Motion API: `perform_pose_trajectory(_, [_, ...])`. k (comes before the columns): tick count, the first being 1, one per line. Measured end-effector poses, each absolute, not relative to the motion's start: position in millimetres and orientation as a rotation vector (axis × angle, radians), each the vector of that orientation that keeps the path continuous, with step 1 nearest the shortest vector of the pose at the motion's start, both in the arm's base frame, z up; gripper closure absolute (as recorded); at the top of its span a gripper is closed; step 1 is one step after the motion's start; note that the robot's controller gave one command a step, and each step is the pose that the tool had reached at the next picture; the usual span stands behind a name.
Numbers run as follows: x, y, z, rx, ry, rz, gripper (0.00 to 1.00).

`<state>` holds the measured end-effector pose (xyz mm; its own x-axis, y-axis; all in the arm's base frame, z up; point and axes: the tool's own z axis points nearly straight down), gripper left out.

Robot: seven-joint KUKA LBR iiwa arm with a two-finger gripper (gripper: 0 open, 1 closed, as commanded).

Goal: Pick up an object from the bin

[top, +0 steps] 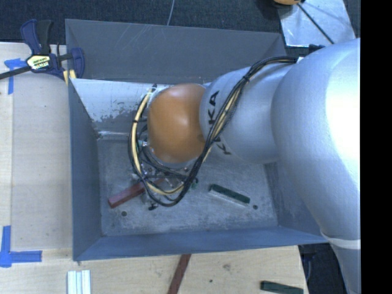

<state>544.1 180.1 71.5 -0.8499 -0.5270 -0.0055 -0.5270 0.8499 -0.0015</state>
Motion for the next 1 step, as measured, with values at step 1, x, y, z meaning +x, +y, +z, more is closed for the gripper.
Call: perform_pose_trajectory(1, [544.3,180.0,71.6,-0.858,3.016,0.000,1.00])
